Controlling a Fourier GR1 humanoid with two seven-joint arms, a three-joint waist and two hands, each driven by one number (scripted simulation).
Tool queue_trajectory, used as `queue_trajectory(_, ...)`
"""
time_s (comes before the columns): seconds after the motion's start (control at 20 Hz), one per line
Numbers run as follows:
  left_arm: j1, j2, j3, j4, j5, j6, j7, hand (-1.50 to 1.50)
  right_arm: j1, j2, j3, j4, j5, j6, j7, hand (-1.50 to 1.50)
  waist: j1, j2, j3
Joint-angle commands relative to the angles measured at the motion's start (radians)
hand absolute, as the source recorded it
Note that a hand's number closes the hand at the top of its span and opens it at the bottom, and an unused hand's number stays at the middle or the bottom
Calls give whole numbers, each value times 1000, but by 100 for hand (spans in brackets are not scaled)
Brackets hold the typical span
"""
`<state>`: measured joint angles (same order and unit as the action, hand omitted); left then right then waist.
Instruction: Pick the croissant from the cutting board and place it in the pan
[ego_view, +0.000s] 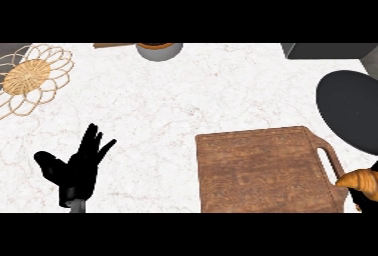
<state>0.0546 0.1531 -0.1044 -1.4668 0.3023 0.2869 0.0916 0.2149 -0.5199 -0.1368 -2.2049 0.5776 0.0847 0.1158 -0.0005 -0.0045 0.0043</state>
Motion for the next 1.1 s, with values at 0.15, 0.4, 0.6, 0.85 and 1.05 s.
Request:
queue_trajectory(0.15, -27, -13, 9, 60, -12, -9, 27, 0, -271, -15, -91, 246, -64, 40, 29, 150, 8, 7, -5)
queue_trajectory(0.4, 13, 6, 0, -16, -2, -28, 60, 0, -443, -30, -104, 670, 26, -105, -190, 150, 27, 10, -3)
queue_trajectory(0.6, -37, 7, 7, 19, -15, -32, 44, 0, -617, -62, -114, 986, 89, -185, -284, 150, 44, 17, -3)
queue_trajectory(0.85, -31, -56, -31, 60, -46, -5, 1, 0, -764, -68, -170, 1336, 45, -239, -462, 150, 51, 24, -1)
queue_trajectory(1.05, -41, -46, -42, 63, -54, -24, 16, 0, -870, -62, -178, 1555, 84, -330, -553, 150, 60, 27, 0)
